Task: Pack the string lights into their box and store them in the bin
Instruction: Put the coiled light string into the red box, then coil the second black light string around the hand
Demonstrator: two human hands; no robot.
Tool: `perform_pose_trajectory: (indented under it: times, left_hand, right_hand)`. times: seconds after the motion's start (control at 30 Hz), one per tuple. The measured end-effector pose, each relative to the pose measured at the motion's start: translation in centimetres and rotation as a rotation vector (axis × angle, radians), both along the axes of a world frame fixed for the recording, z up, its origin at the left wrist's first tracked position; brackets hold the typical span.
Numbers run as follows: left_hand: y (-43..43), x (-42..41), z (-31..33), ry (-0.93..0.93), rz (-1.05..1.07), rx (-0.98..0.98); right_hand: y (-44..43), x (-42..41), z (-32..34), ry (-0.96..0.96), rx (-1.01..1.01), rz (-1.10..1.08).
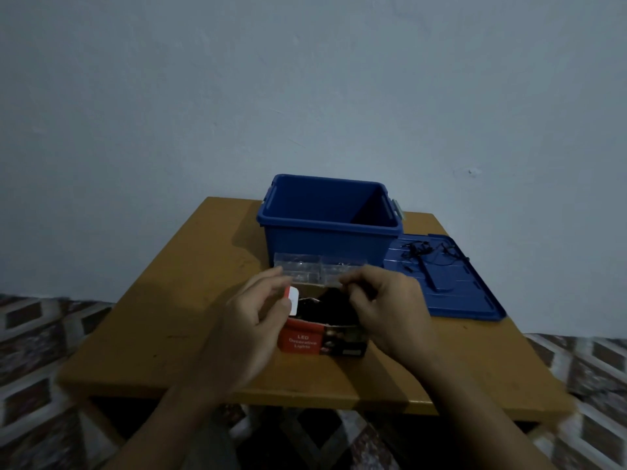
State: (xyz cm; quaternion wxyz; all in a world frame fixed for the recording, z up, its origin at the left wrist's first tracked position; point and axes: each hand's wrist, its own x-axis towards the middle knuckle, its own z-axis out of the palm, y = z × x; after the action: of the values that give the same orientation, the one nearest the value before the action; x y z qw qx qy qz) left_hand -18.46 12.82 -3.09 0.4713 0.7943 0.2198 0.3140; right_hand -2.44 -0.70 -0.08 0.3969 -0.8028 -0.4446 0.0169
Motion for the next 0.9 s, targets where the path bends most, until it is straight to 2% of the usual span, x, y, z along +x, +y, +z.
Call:
perform_pose_trajectory:
  times: [0.13, 0.27, 0.43, 0.57, 0.77, 0.9]
  left_hand:
    - [-0.2, 0.7, 1.8, -0.036, 0.037, 0.144]
    - [-1.1, 3.3, 4.3, -0.033, -0.003, 0.287]
    - [-3.1, 9.1, 8.0, 0.124, -0.119, 0.491]
    - [-3.6, 15.6, 10.2, 0.242, -0.234, 0.657]
    - [-2.7, 26.7, 11.0, 0.557, -0.325, 0.754]
    - [-3.2, 32.2, 9.6, 0.786, -0.329, 0.908]
  right_hand:
    - [-1.7, 1.9, -0.1, 0.062, 0.122, -0.089]
    - [-3.5, 4.2, -0.7, 0.112, 0.139, -0.134]
    - [-6.0, 8.0, -1.4, 0.158, 0.032, -0.192]
    - [-7.5, 13.5, -0.7, 0.073, -0.058, -0.250]
    - [-5.6, 22.4, 0.5, -0.016, -0.138, -0.361]
    - [-3.0, 26.8, -0.5, -0.037, -0.306, -0.329]
